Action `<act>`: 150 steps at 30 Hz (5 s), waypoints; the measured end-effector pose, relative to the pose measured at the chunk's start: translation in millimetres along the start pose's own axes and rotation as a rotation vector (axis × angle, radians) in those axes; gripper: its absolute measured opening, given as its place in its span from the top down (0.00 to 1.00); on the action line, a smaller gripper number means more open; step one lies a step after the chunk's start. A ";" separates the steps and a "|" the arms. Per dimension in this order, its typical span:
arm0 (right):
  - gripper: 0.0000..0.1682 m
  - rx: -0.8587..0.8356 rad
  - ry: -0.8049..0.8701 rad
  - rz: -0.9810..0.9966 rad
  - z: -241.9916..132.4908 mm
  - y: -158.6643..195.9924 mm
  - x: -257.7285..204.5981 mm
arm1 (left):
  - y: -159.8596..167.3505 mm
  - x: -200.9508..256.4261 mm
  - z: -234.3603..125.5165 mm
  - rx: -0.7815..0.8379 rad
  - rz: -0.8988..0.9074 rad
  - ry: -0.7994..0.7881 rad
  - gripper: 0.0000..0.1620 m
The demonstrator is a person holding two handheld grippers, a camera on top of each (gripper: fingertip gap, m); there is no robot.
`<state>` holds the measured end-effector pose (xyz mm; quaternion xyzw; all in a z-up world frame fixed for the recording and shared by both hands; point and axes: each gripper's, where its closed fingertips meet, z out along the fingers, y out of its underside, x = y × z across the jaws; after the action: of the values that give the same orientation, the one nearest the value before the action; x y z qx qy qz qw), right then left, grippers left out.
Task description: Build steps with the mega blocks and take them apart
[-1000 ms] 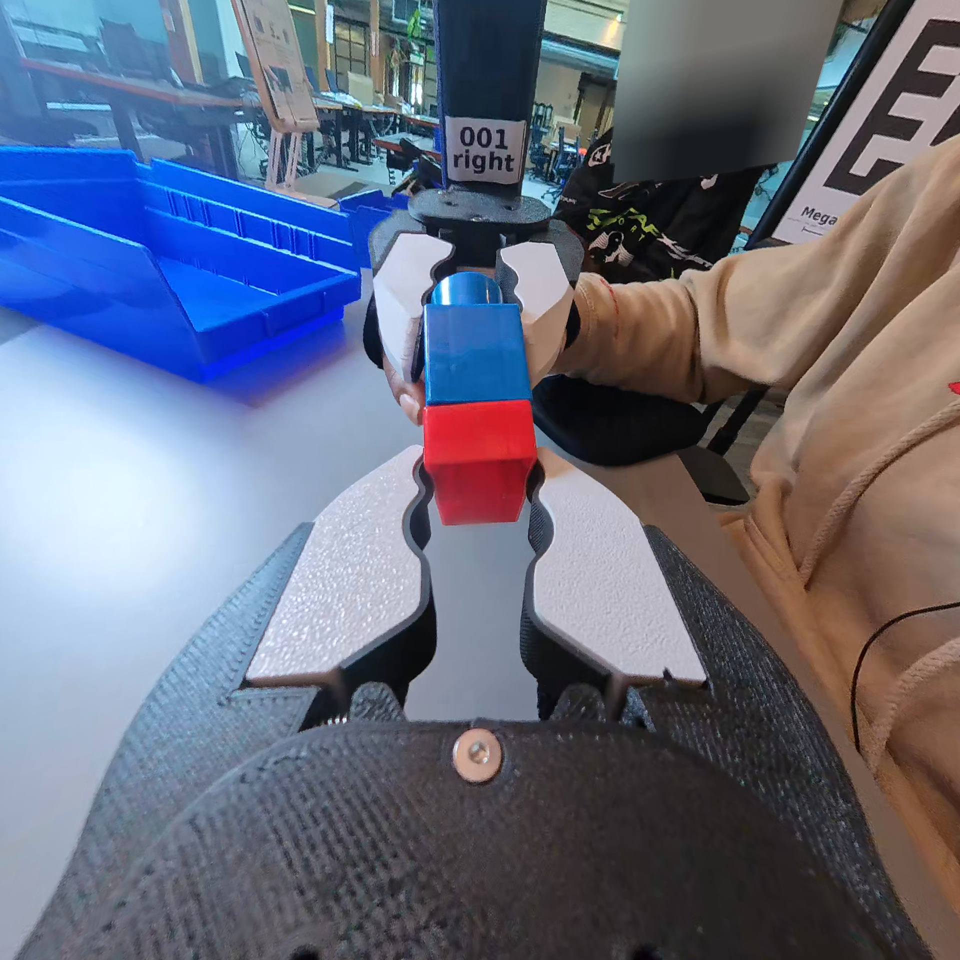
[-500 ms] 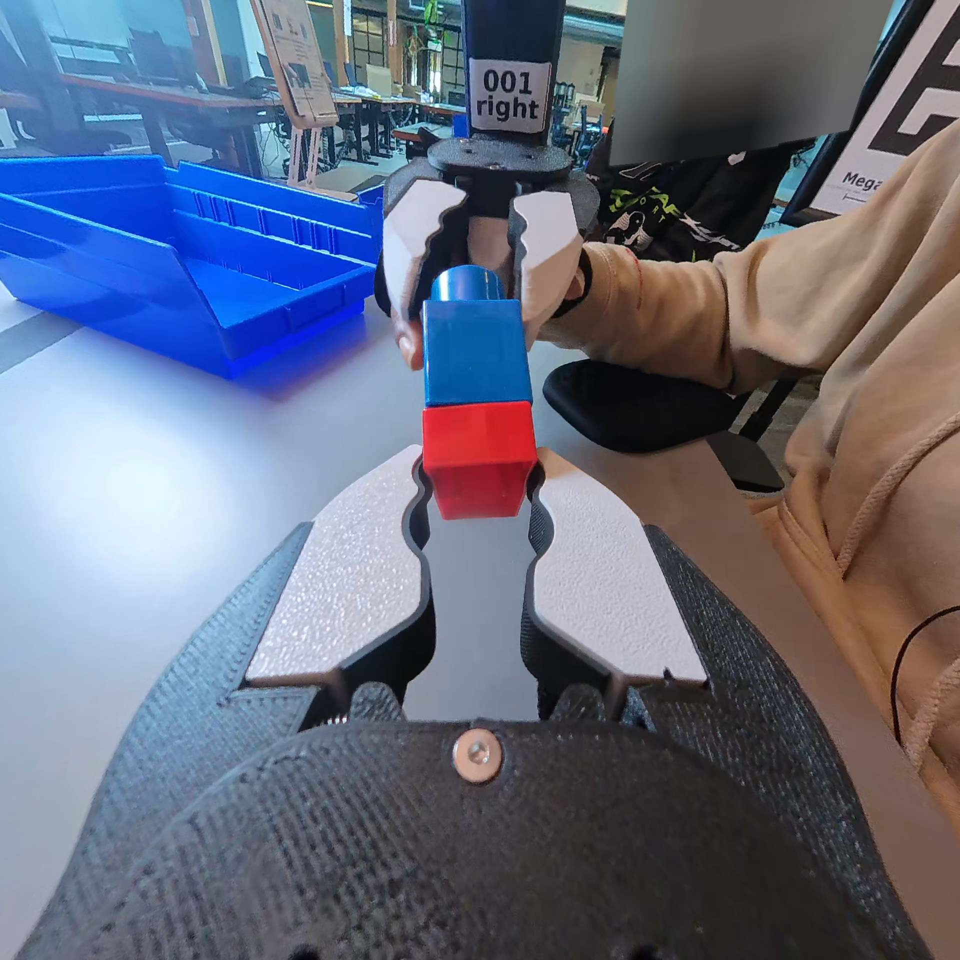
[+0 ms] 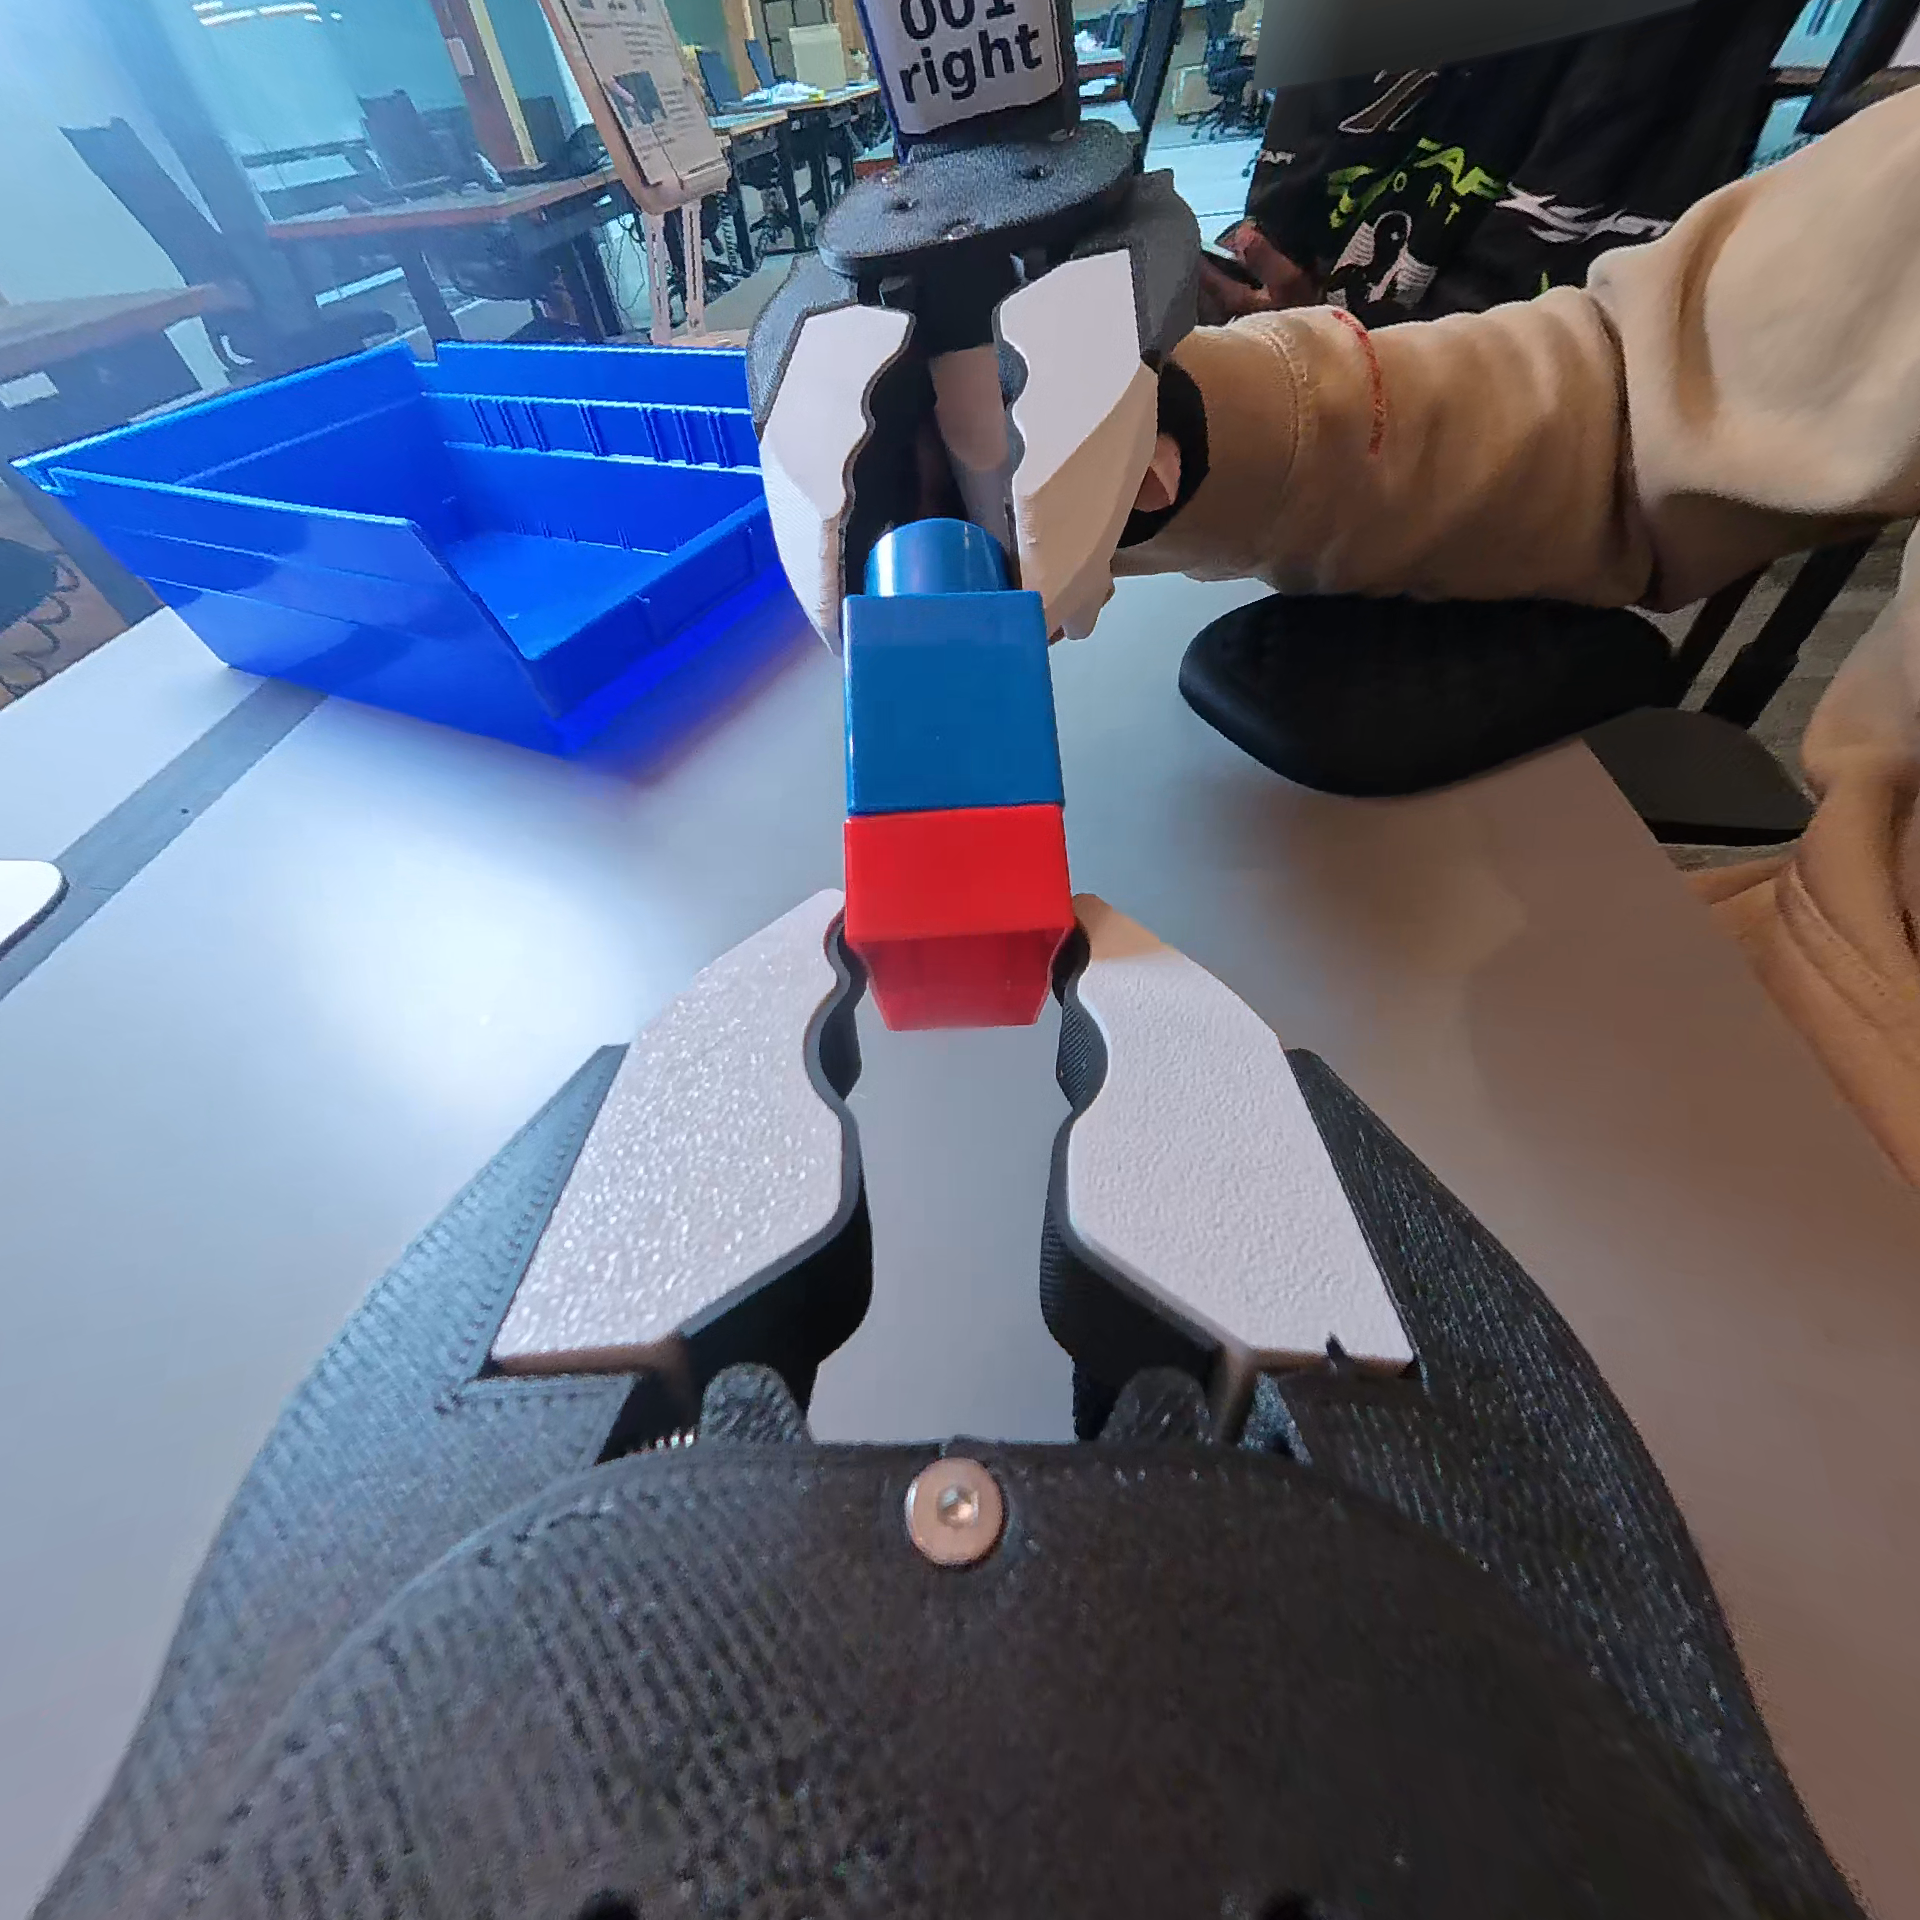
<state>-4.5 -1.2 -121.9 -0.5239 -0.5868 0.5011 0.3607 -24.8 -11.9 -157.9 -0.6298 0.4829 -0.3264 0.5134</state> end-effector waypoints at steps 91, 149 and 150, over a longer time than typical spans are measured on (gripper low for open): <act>0.84 0.044 0.495 0.169 -33.0 37.3 39.2 | 137.6 -286.4 -354.4 -1.079 -0.648 -0.947 0.75; 0.76 -0.070 0.587 -0.067 -32.4 45.6 51.0 | 46.2 -260.8 -283.4 -0.738 -0.353 -0.788 0.77; 0.76 -0.023 0.565 -0.049 -30.5 38.6 47.2 | 13.2 -249.9 -257.4 -0.572 -0.281 -0.741 0.77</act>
<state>25.1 49.3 -156.7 -0.6324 -0.4814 0.3196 0.5160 -341.9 138.5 -82.6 -0.8784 0.2485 -0.0008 0.4083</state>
